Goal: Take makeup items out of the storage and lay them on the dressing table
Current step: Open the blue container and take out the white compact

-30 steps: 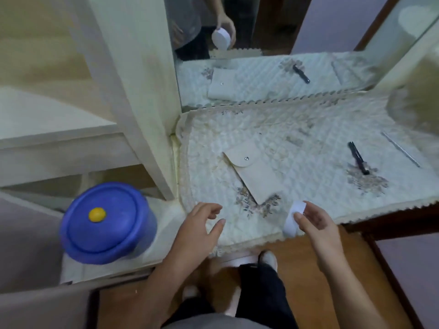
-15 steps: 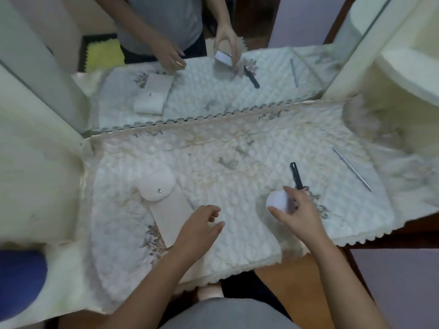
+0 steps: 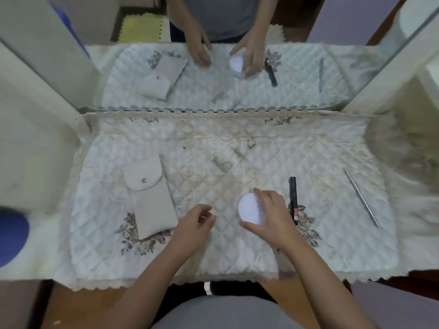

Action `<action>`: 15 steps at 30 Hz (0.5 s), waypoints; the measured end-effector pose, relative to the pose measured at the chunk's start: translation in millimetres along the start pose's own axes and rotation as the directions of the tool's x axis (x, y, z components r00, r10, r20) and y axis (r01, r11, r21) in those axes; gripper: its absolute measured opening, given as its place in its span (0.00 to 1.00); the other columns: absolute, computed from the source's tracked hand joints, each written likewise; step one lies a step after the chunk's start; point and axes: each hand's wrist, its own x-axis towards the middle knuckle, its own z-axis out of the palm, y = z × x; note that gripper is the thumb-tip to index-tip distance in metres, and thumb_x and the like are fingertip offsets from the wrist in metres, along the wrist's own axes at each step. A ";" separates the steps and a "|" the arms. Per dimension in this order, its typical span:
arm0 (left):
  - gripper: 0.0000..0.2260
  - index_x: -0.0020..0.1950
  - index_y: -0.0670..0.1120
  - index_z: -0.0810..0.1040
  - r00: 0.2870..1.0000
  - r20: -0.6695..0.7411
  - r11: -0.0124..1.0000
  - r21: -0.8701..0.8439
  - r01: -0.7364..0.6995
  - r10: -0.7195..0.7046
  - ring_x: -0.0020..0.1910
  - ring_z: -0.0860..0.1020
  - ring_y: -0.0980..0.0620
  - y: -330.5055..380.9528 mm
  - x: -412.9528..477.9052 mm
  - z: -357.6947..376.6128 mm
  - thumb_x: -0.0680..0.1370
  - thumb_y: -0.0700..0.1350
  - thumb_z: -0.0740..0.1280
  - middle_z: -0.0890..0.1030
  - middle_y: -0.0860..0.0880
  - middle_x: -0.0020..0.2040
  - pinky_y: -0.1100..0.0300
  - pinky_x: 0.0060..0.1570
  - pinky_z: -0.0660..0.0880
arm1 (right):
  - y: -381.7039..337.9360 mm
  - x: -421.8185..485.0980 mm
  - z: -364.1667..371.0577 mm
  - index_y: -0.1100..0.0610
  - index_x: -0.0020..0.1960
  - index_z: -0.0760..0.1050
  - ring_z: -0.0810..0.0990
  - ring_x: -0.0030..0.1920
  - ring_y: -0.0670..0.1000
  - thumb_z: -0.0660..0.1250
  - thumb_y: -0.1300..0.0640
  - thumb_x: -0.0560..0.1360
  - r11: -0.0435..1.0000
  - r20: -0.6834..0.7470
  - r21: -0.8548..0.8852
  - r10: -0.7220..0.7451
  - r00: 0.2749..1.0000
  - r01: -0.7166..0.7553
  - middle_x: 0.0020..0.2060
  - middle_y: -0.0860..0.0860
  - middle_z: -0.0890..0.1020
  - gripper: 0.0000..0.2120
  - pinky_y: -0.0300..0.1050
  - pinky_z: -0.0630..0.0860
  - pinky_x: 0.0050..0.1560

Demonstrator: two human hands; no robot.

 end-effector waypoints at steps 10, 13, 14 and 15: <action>0.15 0.64 0.53 0.70 0.959 0.273 0.862 -0.464 0.204 -0.080 0.53 0.79 0.55 23.0 -2.6 6.3 0.77 0.51 0.60 0.80 0.52 0.56 0.60 0.50 0.75 | -4.0 -9.0 -4.3 0.50 0.70 0.60 0.67 0.65 0.49 0.74 0.47 0.64 0.920 -0.001 0.382 0.094 0.996 -0.087 0.64 0.47 0.68 0.39 0.47 0.68 0.65; 0.16 0.64 0.59 0.67 0.905 0.423 0.760 -0.577 0.298 -0.034 0.56 0.79 0.52 31.7 -4.1 8.9 0.76 0.55 0.60 0.80 0.53 0.58 0.49 0.54 0.76 | -11.2 -18.4 -11.1 0.47 0.68 0.63 0.73 0.60 0.47 0.75 0.51 0.65 0.768 0.098 0.626 0.094 0.991 -0.134 0.61 0.45 0.70 0.35 0.40 0.73 0.55; 0.18 0.65 0.59 0.67 0.891 0.454 0.738 -0.596 0.316 -0.015 0.57 0.79 0.50 34.1 -4.3 9.7 0.75 0.56 0.60 0.79 0.51 0.60 0.48 0.53 0.76 | -13.1 -20.2 -12.4 0.46 0.67 0.64 0.74 0.59 0.45 0.75 0.52 0.65 0.746 0.113 0.654 0.066 0.991 -0.124 0.61 0.45 0.71 0.34 0.38 0.74 0.52; 0.20 0.65 0.57 0.68 0.879 0.478 0.718 -0.615 0.326 0.010 0.57 0.79 0.48 35.9 -4.6 9.9 0.74 0.56 0.61 0.78 0.49 0.61 0.49 0.51 0.76 | -14.6 -21.1 -12.9 0.44 0.65 0.66 0.74 0.59 0.43 0.75 0.51 0.64 0.736 0.112 0.670 0.031 0.993 -0.099 0.61 0.44 0.72 0.32 0.37 0.74 0.51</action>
